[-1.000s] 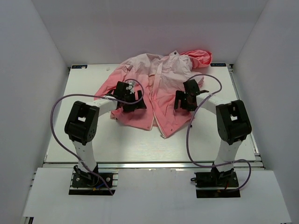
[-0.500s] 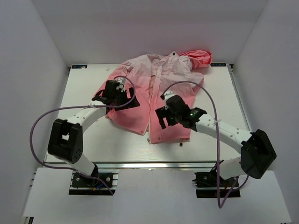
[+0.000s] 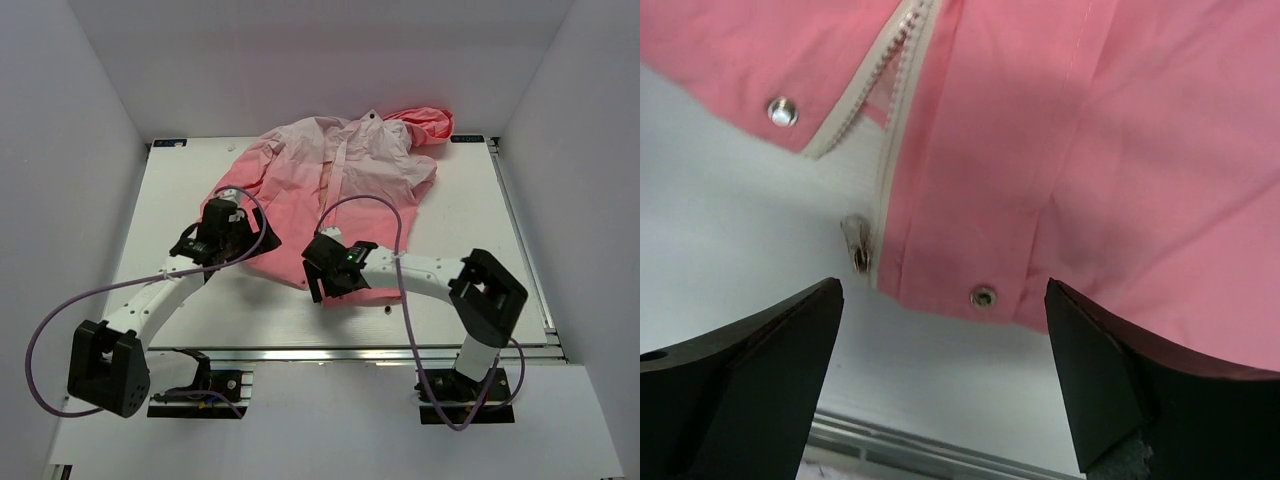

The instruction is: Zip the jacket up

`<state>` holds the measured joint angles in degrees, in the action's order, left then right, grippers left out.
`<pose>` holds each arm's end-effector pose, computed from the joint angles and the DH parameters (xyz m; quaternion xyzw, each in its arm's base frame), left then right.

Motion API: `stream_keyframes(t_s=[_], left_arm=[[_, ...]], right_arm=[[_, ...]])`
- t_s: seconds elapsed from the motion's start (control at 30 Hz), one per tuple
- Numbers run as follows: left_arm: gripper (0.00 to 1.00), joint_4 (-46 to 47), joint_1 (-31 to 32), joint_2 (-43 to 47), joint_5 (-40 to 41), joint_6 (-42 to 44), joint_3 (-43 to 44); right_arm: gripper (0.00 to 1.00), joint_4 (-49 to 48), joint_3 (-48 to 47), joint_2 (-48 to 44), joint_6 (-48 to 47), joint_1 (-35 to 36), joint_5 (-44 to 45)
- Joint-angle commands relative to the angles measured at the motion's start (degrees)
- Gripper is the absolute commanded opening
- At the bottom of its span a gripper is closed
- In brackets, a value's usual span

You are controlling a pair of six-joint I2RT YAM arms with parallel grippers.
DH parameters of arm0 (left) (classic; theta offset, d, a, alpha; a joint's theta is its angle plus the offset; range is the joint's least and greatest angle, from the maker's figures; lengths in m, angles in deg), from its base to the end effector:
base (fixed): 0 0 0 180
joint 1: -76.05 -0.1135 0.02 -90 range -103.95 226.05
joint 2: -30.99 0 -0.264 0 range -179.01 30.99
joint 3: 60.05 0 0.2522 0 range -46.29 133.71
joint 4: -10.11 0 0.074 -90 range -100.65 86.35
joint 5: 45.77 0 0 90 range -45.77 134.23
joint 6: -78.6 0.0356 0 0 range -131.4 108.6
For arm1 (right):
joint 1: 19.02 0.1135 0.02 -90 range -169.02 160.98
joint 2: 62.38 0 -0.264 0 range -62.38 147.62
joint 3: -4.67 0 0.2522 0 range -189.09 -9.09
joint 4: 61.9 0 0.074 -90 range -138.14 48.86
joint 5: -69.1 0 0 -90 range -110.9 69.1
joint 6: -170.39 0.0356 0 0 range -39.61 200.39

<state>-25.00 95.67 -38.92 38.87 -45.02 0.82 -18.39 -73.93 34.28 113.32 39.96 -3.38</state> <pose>0.2409 -0.0894 0.2456 -0.0940 0.9154 -0.2128 0.3286 0.1853 0.2874 0.2026 -0.1795 0.9419 0.0718 0.2748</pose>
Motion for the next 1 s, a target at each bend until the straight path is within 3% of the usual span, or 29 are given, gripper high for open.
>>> stream_keyframes(t_s=[0.0, 0.17, 0.3, 0.6, 0.67, 0.77, 0.9, 0.97], left_arm=[[0.98, -0.5, 0.2, 3.2, -0.4, -1.4, -1.2], [0.98, 0.2, 0.2, 5.0, -1.3, -1.8, -3.0], [0.98, 0.5, 0.2, 5.9, -1.9, -1.8, -3.3], [0.98, -0.4, 0.2, 7.6, -0.4, -1.8, -3.5], [0.98, -0.6, 0.2, 7.9, 0.0, -1.8, -3.5], [0.98, -0.5, 0.2, 8.2, 0.3, -1.8, -3.6], [0.98, -0.5, 0.2, 7.9, 0.2, -1.4, -3.5], [0.98, -0.3, 0.2, 7.3, -0.2, -1.0, -3.4]], right_arm=[[0.86, 4.0, -5.8, 3.2, 8.5, 0.3, 3.8], [0.81, 5.0, -6.7, 6.9, 10.2, 0.4, 2.6], [0.71, 4.3, -7.1, 8.5, 10.9, 0.4, 2.3], [0.68, 9.6, -10.1, 15.1, 12.9, 0.2, 3.6], [0.6, 10.1, -9.6, 16.1, 13.5, -0.1, 3.9], [0.29, 9.4, -7.9, 14.9, 13.6, -1.0, 3.8], [0.13, 6.0, -4.2, 10.2, 12.5, -1.4, 4.2], [0.09, 1.7, -2.2, 7.4, 10.2, -1.7, 3.3]])
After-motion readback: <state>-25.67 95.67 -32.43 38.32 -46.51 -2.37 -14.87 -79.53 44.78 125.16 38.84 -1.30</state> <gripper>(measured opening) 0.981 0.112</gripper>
